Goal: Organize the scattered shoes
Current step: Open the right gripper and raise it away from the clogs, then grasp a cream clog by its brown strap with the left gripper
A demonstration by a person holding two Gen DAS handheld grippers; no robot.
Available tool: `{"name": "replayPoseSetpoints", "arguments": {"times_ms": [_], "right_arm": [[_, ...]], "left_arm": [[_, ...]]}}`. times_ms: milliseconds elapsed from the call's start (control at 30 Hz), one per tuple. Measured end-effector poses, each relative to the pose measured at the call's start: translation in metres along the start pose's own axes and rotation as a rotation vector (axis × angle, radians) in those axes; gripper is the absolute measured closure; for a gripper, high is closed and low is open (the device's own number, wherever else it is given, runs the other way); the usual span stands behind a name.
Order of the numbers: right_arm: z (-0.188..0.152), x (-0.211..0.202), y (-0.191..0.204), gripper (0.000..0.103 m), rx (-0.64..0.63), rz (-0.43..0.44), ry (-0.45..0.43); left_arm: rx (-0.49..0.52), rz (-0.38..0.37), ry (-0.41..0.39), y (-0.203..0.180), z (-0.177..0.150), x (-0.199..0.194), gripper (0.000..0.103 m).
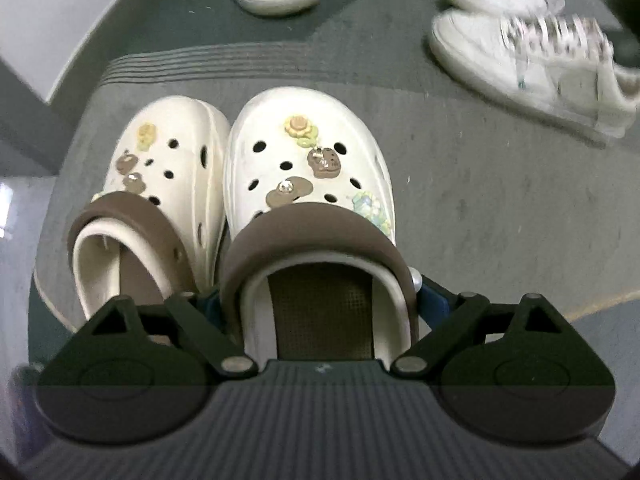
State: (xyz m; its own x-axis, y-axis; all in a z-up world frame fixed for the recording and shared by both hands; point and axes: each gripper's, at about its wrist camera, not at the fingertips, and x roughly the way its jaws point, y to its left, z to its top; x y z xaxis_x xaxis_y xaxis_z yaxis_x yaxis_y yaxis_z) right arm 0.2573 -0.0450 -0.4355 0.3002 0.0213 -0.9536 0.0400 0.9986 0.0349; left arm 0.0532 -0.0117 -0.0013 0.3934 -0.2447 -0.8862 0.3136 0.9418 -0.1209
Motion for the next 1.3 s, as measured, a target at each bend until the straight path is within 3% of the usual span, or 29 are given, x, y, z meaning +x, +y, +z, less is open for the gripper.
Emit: {"name": "replayPoseSetpoints", "arguments": {"times_ms": [100,233,333,400,500,600,767,867,967,1067,1200,1300], "right_arm": [[-0.002,0.002,0.004,0.004,-0.013,-0.002,0.007],[0.0,-0.018,-0.01,0.004,-0.015,0.107,0.03],[0.0,-0.058,-0.029,0.004,0.059,0.162,0.03],[0.001,-0.081,-0.037,0.004,0.104,0.164,0.022],[0.011,-0.133,-0.052,0.004,0.146,0.165,-0.026],[0.022,-0.194,-0.068,0.004,0.161,0.182,-0.121],[0.017,-0.315,-0.093,0.0,0.146,0.234,-0.248],[-0.012,-0.386,-0.101,0.0,0.092,0.278,-0.345],[-0.04,-0.426,-0.108,0.0,0.106,0.347,-0.465],[-0.06,-0.445,-0.119,0.0,0.125,0.386,-0.547],[-0.069,-0.456,-0.132,0.0,0.154,0.429,-0.586],[-0.067,-0.453,-0.142,0.0,0.172,0.431,-0.567]], "left_arm": [[-0.042,0.036,-0.024,0.013,0.008,0.002,0.001],[-0.08,0.08,-0.059,0.025,0.02,0.001,0.001],[-0.136,0.056,-0.068,0.041,0.024,-0.008,0.001],[-0.145,0.046,-0.12,0.055,0.028,-0.02,0.001],[-0.135,0.112,-0.183,0.066,0.026,-0.026,0.0],[-0.152,0.147,-0.137,0.083,0.022,-0.013,0.0],[-0.183,0.191,0.009,0.106,0.015,0.024,0.001],[-0.173,0.21,0.055,0.116,0.015,0.047,0.001],[-0.139,0.206,0.101,0.132,0.023,0.085,0.001],[-0.088,0.213,0.106,0.143,0.025,0.115,0.0],[0.049,0.203,0.084,0.158,0.032,0.191,0.0],[0.032,0.203,0.116,0.18,0.029,0.251,0.001]]}}
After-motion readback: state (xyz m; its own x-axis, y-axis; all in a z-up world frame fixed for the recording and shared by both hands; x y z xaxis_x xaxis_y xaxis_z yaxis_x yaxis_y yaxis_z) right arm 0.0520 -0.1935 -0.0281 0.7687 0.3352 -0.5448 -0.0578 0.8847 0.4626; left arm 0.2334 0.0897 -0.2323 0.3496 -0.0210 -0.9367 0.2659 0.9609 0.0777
